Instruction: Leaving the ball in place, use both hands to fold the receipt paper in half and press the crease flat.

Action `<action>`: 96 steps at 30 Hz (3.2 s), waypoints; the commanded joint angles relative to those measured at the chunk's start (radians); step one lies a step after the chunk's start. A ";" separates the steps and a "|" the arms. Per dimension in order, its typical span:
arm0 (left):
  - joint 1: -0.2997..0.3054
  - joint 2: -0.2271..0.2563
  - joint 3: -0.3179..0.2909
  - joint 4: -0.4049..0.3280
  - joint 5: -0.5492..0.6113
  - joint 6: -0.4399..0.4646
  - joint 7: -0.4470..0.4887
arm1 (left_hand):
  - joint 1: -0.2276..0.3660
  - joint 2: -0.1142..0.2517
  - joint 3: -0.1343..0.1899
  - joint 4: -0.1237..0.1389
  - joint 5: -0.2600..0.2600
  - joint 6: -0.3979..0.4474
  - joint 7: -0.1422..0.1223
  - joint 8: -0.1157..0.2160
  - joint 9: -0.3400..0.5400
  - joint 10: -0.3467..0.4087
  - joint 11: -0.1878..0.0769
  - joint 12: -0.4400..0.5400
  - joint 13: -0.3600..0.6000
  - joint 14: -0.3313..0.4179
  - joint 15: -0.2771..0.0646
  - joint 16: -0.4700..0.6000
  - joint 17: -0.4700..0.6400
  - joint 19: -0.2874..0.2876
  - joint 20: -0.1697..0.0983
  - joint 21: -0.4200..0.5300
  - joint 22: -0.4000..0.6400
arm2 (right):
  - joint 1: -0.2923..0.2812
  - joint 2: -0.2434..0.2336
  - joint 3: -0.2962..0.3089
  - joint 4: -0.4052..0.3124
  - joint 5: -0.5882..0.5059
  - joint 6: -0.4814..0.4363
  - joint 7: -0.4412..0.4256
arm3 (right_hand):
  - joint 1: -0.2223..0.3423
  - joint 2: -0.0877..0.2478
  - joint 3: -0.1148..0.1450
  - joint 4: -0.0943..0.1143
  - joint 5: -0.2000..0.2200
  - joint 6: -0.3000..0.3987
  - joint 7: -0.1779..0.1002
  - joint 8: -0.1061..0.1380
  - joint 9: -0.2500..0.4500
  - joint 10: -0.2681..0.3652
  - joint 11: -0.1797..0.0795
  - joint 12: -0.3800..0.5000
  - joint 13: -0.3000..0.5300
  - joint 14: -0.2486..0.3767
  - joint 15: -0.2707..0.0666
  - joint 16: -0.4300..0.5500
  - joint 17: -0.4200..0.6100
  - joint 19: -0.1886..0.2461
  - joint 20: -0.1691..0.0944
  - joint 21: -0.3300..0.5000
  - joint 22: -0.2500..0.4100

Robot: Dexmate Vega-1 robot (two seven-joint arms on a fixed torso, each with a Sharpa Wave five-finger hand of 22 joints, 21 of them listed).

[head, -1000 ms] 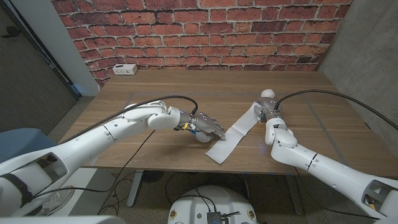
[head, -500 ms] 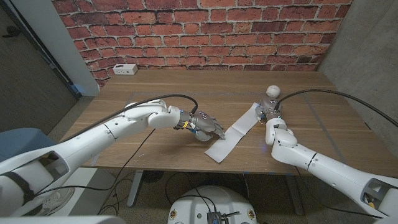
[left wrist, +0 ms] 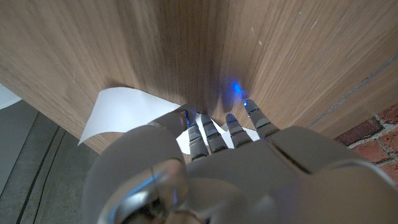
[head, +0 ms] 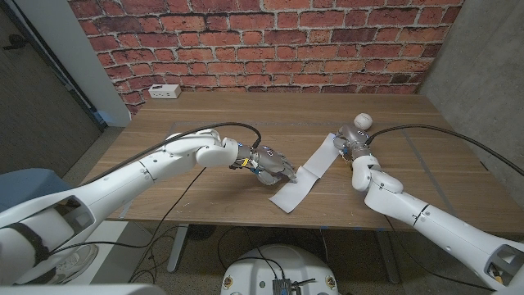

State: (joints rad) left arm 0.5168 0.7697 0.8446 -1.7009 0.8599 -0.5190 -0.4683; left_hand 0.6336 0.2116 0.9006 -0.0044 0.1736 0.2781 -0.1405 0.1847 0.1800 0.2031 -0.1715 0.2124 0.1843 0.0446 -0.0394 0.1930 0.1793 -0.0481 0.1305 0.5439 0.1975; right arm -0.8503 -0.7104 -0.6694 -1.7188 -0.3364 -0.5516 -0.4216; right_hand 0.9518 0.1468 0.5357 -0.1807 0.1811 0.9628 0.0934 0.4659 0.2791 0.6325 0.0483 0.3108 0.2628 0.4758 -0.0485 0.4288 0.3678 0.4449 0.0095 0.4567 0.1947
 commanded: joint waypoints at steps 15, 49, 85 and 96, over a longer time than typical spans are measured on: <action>-0.054 -0.028 0.029 0.065 0.018 -0.021 0.001 | 0.036 0.003 -0.013 -0.015 0.001 0.047 0.020 0.013 0.002 0.047 0.010 0.009 0.002 0.020 -0.029 0.011 -0.001 0.017 0.008 0.016 0.005 | -0.132 -0.166 0.150 -0.309 0.103 0.038 0.074 | 0.032 -0.027 0.036 0.009 0.010 0.020 0.028 0.049 0.029 0.040 0.023 0.012 0.002 0.053 -0.029 -0.034 -0.035 -0.003 0.022 0.010 -0.003; -0.136 -0.078 0.097 0.160 0.031 -0.036 -0.015 | 0.085 0.009 -0.016 -0.016 0.000 -0.012 -0.005 -0.008 0.000 -0.019 -0.015 -0.018 0.001 0.040 -0.031 0.015 0.006 0.019 0.010 0.033 0.008 | -0.198 -0.358 0.271 -0.495 0.432 0.069 0.438 | 0.051 -0.005 0.020 0.020 0.018 -0.020 0.042 0.075 0.031 0.127 0.023 0.052 0.027 0.201 -0.016 0.036 0.022 0.100 0.033 0.071 -0.002; -0.114 -0.072 0.093 0.094 0.042 0.016 -0.041 | 0.100 0.008 -0.027 0.001 -0.002 -0.030 -0.014 -0.008 0.001 -0.026 -0.016 -0.016 0.002 0.031 -0.035 0.013 0.010 0.012 0.011 0.041 0.010 | -0.215 -0.316 0.310 -0.238 0.921 0.487 0.695 | 0.045 0.015 0.032 0.036 0.034 -0.101 0.046 0.098 0.042 0.088 0.036 0.042 0.050 0.455 -0.103 0.032 -0.027 0.304 -0.041 0.208 0.003; -0.093 -0.060 0.070 0.050 0.042 0.055 -0.030 | 0.100 0.001 -0.049 0.026 -0.005 -0.057 -0.006 -0.009 0.002 -0.031 0.062 -0.012 0.005 0.028 -0.032 0.014 0.012 0.006 0.012 0.048 0.011 | -0.216 -0.361 0.289 -0.283 0.846 0.434 0.613 | 0.044 0.017 0.031 0.037 0.036 -0.106 0.047 0.102 0.039 0.080 0.041 0.034 0.047 0.469 -0.106 0.024 -0.031 0.310 -0.049 0.221 0.003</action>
State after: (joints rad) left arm 0.4056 0.6980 0.9379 -1.6092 0.9025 -0.5004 -0.5118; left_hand 0.7321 0.2159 0.8601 0.0055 0.1727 0.2326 -0.1502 0.1675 0.1092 0.1661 -0.1489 0.1934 0.1847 0.0731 -0.0359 0.2013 0.1888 -0.0359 0.1397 0.5846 0.2062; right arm -1.0688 -1.0320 -0.3619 -1.9721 0.5533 -0.0853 0.2463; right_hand 0.9950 0.1558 0.5630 -0.1473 0.2119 0.8637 0.1442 0.5627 0.3175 0.7141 0.0911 0.3473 0.3074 0.9382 -0.1285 0.4545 0.3338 0.7454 -0.0375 0.6699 0.1931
